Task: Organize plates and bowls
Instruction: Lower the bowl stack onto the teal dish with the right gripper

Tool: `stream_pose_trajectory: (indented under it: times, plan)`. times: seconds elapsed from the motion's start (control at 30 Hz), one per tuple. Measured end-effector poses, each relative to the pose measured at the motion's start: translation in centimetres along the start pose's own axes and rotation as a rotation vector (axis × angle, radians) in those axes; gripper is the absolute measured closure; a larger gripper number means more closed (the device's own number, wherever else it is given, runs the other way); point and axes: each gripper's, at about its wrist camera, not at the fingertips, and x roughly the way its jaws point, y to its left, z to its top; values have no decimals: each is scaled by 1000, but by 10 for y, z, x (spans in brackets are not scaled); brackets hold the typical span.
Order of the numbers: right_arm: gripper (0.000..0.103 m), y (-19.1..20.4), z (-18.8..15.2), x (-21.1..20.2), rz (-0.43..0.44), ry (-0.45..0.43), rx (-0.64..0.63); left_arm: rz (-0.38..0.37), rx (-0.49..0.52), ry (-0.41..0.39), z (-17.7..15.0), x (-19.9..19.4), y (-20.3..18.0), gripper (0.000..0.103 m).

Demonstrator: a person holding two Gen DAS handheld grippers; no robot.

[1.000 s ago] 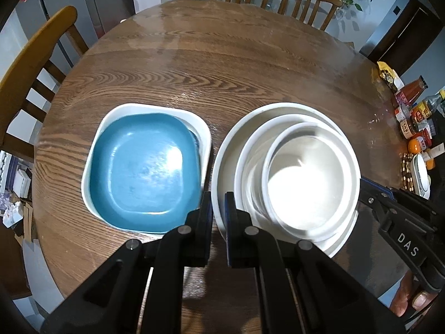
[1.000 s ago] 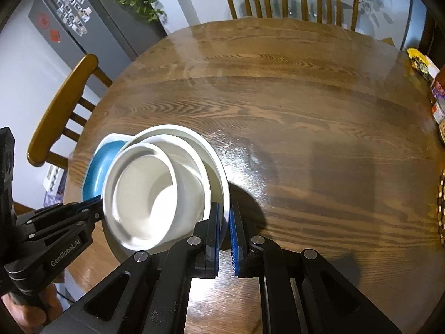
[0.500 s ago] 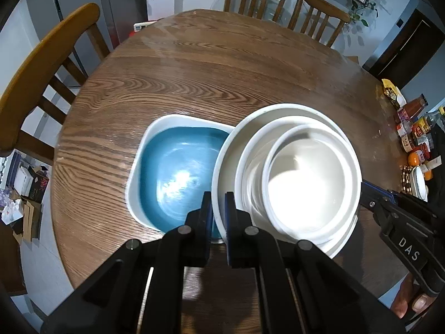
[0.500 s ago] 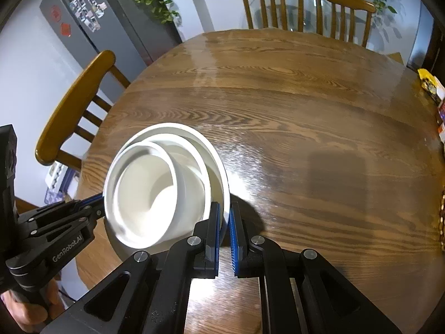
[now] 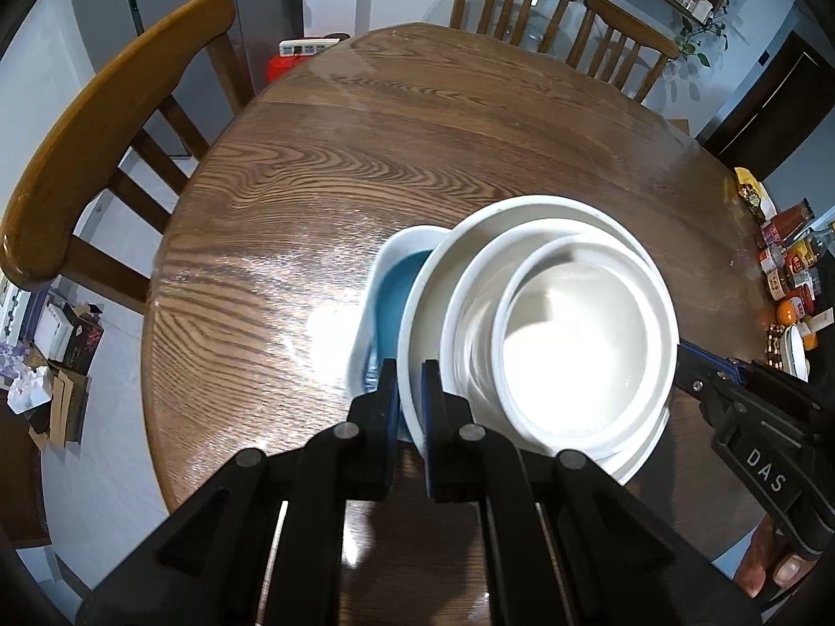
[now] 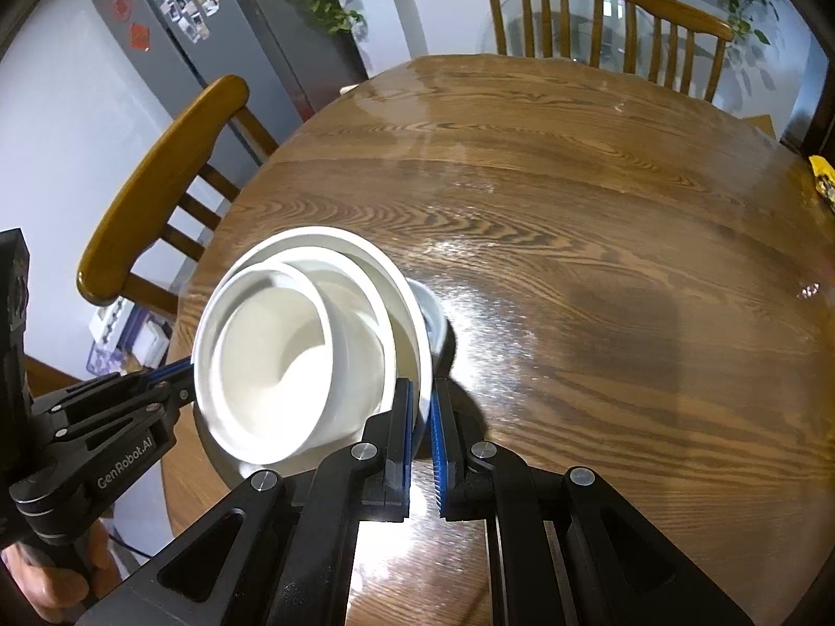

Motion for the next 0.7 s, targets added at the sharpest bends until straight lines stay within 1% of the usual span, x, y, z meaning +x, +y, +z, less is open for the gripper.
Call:
stream_pose_trajectory:
  times: [0.2,0.4,0.7]
  plan:
    - [92,12,2,10,4,12,9,4,13,16,3,3,15,100]
    - [92,16,1,22,3,31,39,6,38,44,6,13,24,100]
    - [92,14,1,33,-12,45,93,0,86,68,11,23,24,100]
